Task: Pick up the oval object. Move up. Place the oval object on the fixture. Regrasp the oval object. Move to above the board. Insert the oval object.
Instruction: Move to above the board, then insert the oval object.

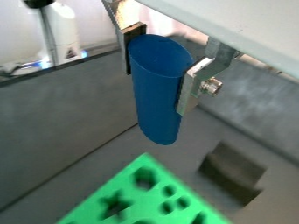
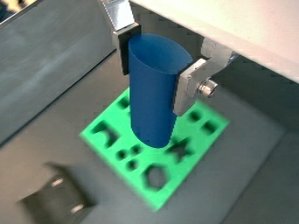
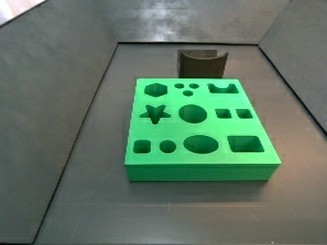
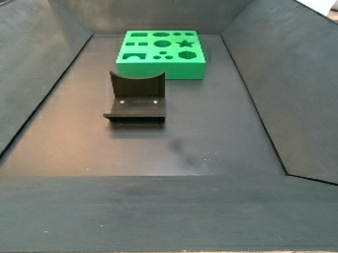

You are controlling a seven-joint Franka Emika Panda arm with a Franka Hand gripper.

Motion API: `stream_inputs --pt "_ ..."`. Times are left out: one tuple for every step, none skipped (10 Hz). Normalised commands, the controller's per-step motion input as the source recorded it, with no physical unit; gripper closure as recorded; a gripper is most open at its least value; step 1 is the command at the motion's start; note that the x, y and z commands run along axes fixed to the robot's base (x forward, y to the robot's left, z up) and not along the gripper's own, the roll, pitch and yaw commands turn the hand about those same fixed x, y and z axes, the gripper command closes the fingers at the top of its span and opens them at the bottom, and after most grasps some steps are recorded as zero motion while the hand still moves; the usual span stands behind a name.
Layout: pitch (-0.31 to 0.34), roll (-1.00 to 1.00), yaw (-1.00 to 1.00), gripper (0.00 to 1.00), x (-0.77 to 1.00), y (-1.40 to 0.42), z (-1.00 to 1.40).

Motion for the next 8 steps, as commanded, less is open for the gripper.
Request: stream_inputs --pt "-0.075 -0.75 -0.05 1.0 -0.24 -0.23 0.05" --pt "-0.039 -0.46 -0.03 1.0 -0.13 -0.11 0.03" --pt "-0.03 -0.3 -0.02 1.0 -0.08 -0.07 0.01" --pt "-0.021 -0.2 -0.02 1.0 -0.05 -0.03 0.01" --pt "0.0 0.0 0.0 1.0 -0.01 -0.01 -0.03" --pt "-0.02 0.0 0.0 1.0 -0.01 -0.03 -0.05" --pt "-0.033 -0.01 0.0 1.0 0.0 -0.11 -0.09" --pt "-0.02 0.0 0.04 1.0 0.0 -0.17 -0.11"
